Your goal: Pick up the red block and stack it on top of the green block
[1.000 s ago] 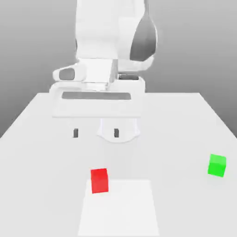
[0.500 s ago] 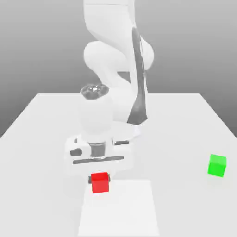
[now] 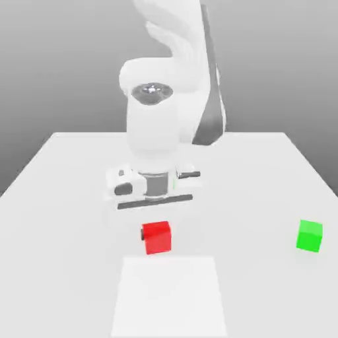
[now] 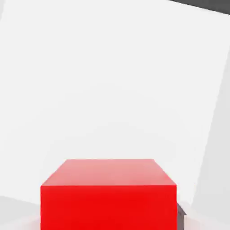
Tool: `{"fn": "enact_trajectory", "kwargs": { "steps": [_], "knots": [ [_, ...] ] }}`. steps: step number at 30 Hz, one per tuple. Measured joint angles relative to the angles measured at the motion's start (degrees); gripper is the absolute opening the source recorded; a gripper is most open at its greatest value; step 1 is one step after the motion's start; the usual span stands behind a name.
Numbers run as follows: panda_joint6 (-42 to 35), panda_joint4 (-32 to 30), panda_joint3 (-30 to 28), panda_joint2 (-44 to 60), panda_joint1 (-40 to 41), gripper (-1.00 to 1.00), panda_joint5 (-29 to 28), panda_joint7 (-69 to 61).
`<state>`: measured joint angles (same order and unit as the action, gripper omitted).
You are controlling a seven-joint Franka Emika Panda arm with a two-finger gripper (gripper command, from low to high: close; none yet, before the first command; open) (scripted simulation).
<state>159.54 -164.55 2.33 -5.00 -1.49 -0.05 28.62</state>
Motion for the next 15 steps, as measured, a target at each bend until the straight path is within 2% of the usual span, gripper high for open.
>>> {"fn": "enact_trajectory", "kwargs": {
  "steps": [15],
  "knots": [
    [-7.07, 9.24, 17.85, 2.03, -28.79, -1.00, 2.11, 6.83]
  ]
}}
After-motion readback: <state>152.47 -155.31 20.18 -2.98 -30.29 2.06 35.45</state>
